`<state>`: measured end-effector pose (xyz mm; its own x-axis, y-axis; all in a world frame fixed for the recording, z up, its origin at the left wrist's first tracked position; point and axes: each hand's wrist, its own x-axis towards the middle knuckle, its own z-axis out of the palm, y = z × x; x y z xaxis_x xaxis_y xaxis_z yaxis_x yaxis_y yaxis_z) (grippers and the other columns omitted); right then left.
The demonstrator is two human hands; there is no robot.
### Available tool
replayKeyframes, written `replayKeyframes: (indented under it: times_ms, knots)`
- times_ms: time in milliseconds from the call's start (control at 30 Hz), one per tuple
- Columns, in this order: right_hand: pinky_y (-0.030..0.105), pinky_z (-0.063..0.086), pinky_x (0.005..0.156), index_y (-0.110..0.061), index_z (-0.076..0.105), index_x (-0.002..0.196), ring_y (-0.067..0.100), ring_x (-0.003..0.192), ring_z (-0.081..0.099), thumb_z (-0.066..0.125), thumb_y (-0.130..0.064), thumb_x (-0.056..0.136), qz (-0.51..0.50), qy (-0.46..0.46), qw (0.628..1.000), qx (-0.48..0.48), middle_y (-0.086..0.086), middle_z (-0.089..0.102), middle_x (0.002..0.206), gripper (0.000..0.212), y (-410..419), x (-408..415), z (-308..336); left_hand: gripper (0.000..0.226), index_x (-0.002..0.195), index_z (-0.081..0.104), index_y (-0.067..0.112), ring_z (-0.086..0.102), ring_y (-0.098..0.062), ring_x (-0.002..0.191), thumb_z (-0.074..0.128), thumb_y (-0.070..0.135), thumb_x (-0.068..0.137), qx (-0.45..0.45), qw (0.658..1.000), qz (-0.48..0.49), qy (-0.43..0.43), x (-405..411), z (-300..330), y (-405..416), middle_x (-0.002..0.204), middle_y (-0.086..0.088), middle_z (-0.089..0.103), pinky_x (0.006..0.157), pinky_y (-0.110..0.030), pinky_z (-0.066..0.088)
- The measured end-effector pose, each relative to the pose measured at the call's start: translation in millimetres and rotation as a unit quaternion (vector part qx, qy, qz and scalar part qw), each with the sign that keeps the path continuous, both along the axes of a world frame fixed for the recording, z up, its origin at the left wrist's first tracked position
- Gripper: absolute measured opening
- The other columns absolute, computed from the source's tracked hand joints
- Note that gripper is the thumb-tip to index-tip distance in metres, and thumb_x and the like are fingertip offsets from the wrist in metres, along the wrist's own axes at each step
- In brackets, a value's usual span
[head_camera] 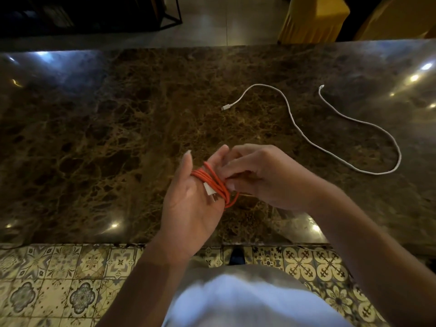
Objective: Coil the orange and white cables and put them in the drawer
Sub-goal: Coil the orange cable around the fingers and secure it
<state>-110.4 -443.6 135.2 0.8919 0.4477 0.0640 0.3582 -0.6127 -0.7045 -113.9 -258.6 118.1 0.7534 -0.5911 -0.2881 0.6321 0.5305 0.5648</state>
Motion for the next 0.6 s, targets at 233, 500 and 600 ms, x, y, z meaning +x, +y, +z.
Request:
replayKeyframes:
  times_ms: [233, 500, 600]
  knots:
    - [0.037, 0.058, 0.078, -0.023, 0.08, 0.099, 0.009, 0.086, 0.064, 0.083, -0.027, 0.085, -0.243, -0.031, 0.968, 0.063, -0.01, 0.066, 0.095, 0.015, 23, -10, -13, 0.097, 0.16, 0.027, 0.008, 0.046, -0.031, 0.148, 0.048, 0.071, 0.089, -0.017, 0.997, 0.071, 0.011, 1, 5, 1, 0.159, -0.018, 0.047, 0.123, -0.041, 0.03]
    - [0.036, 0.056, 0.087, -0.02, 0.079, 0.101, 0.007, 0.092, 0.067, 0.074, -0.014, 0.093, -0.058, 0.068, 0.996, 0.006, -0.01, 0.07, 0.102, 0.012, 13, -1, 1, 0.099, 0.16, 0.031, 0.005, 0.04, -0.031, 0.152, 0.043, 0.075, 0.091, -0.001, 0.999, 0.012, 0.036, -3, -5, 4, 0.161, -0.021, 0.043, 0.126, -0.042, 0.025]
    - [0.043, 0.057, 0.081, -0.022, 0.078, 0.102, 0.013, 0.086, 0.069, 0.069, -0.014, 0.096, 0.001, 0.119, 0.993, -0.014, -0.006, 0.072, 0.097, 0.013, 5, 5, 5, 0.1, 0.161, 0.027, 0.005, 0.037, -0.032, 0.153, 0.034, 0.078, 0.094, -0.008, 0.999, 0.007, 0.04, -9, -9, 2, 0.163, -0.022, 0.04, 0.127, -0.042, 0.023]
